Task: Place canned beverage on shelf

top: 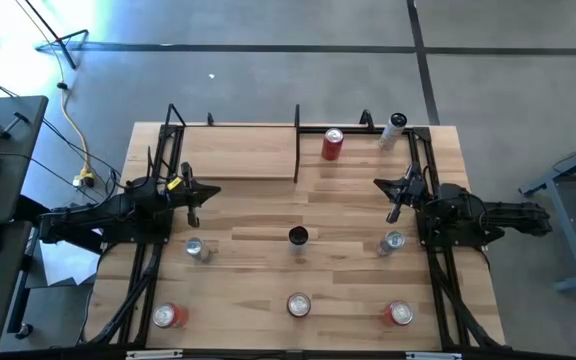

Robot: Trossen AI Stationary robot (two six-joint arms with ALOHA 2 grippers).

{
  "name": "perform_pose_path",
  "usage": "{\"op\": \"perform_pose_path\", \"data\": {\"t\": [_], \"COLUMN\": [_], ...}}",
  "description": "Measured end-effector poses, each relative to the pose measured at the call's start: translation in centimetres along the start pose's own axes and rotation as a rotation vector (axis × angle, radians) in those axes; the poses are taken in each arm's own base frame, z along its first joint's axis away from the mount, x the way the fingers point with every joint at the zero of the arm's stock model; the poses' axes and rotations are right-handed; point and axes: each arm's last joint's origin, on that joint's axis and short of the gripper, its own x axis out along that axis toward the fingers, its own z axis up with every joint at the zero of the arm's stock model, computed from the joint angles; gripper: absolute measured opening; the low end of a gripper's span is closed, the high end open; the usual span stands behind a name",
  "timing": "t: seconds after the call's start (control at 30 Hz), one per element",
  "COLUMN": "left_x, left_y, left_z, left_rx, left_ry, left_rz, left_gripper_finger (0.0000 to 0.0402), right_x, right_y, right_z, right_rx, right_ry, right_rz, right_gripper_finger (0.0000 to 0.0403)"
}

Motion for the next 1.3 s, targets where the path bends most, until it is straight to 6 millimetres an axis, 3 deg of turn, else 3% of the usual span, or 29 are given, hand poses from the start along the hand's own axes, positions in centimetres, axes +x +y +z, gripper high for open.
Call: {"op": "perform_pose_path", "data": {"t": [0.2, 0.53, 0.83, 1.07, 1.3], "left_x": [0.0, 0.0, 0.0, 0.0, 0.0], "left_y": [0.0, 0.0, 0.1, 0.1, 0.2], "left_z": [0.0, 0.1, 0.5, 0.5, 0.6], "left_rx": [0.000, 0.000, -0.038, -0.099, -0.119], "left_ry": [0.000, -0.008, -0.046, -0.052, -0.057], "left_rz": [-0.001, 0.002, 0.035, 0.034, 0.033], "left_gripper_finger": [0.0005, 0.0005, 0.0005, 0.0005, 0.0005], "right_x": [0.0, -0.2, 1.1, 3.4, 6.0], "right_y": [0.1, -0.4, 0.0, -0.6, 1.0], "right_z": [0.2, 2.2, 2.0, 5.2, 8.7], "right_rx": [0.083, 0.074, 0.118, 0.158, 0.175], "right_ry": [-0.030, -0.230, -0.063, 0.067, 0.226], "right_rz": [0.046, 0.004, -0.008, -0.022, 0.216], "right_gripper_finger": [0.0000, 0.0000, 0.0000, 0.0000, 0.0000]}}
